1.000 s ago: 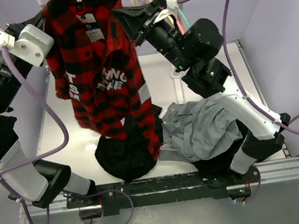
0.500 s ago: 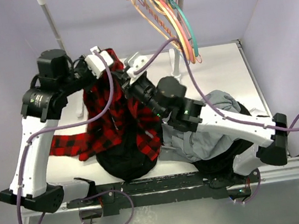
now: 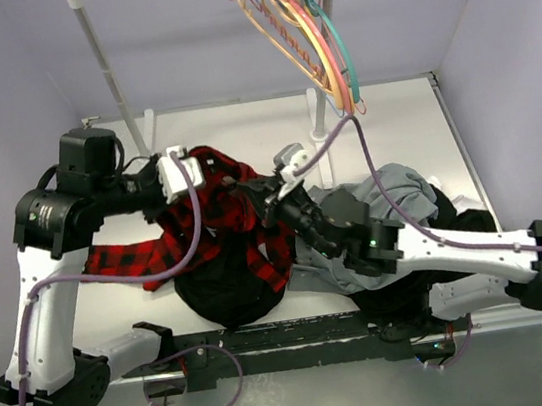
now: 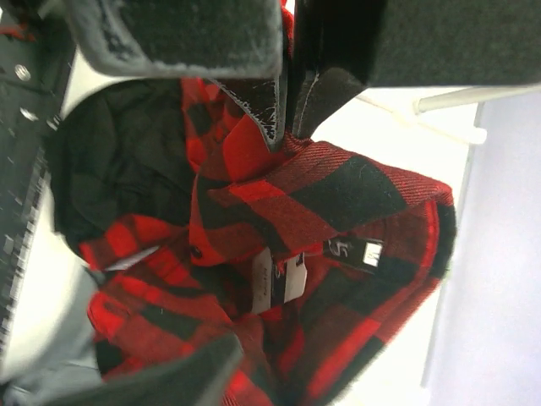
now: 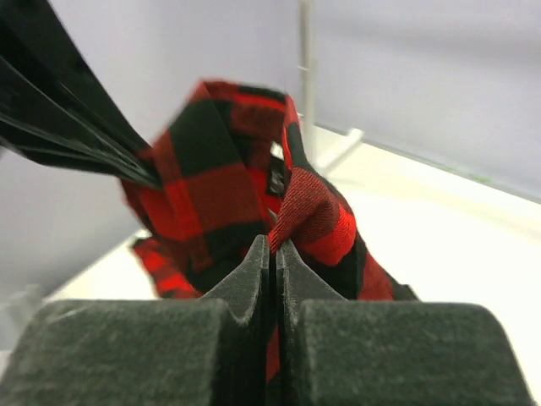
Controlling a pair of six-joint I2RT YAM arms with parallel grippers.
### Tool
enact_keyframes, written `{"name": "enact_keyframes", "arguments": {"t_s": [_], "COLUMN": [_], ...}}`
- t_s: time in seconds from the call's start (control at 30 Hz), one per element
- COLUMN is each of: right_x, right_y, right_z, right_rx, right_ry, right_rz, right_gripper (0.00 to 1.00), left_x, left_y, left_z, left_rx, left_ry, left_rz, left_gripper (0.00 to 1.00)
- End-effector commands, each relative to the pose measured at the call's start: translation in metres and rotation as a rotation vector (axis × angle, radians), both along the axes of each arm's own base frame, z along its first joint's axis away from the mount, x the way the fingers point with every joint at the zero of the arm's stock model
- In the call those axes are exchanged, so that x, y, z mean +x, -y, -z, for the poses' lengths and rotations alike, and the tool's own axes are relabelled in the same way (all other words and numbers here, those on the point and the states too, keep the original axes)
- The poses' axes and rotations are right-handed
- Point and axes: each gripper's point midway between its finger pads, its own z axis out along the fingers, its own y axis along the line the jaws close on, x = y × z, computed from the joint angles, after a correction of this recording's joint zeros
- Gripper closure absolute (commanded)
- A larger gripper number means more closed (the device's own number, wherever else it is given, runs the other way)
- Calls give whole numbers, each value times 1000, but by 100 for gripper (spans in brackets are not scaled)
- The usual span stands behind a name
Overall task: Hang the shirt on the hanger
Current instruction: Adjust the shirt at the center of the board.
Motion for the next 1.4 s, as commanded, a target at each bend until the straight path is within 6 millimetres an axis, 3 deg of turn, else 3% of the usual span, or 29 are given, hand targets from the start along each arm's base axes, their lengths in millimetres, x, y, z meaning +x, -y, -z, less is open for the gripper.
{"name": "enact_keyframes", "arguments": {"t_s": [0.0,0.2,0.43,0.53,0.7,0.8,0.87,0.93,1.03,1.3,1.37], "right_x": [-46,-95,-139,-145,-157,-168,-173,-177,-171,-127,-117], "right_y": [3,-6,12,20,18,26,29,26,16,17,19], "right_z": [-46,-58,-120,-135,-158,-183,-189,-182,-144,-7,19], "right_rx": [161,131,254,263,228,253,256,239,183,230,233], "right_ry": [-59,-135,-88,-50,2,37,42,22,-54,-308,-348], "right_rz": [-115,-236,-435,-471,-534,-587,-613,-637,-602,-293,-210], "right_gripper": [100,100,100,100,100,100,100,100,100,100,100], "left_x": [-72,-77,-98,-106,-103,-103,-103,-100,-88,-31,-17], "left_y": [-4,-18,-16,-20,-27,-32,-38,-45,-50,-27,-20], "left_z": [-2,-9,-107,-133,-133,-134,-136,-135,-114,9,37], "left_rx": [26,47,-105,-141,-120,-110,-102,-78,-12,99,100], "left_ry": [-60,-42,213,296,319,331,352,365,325,45,-2], "left_rz": [212,116,113,106,67,44,18,-15,-52,-73,-76], "left_gripper": [100,100,100,100,100,100,100,100,100,100,100]}}
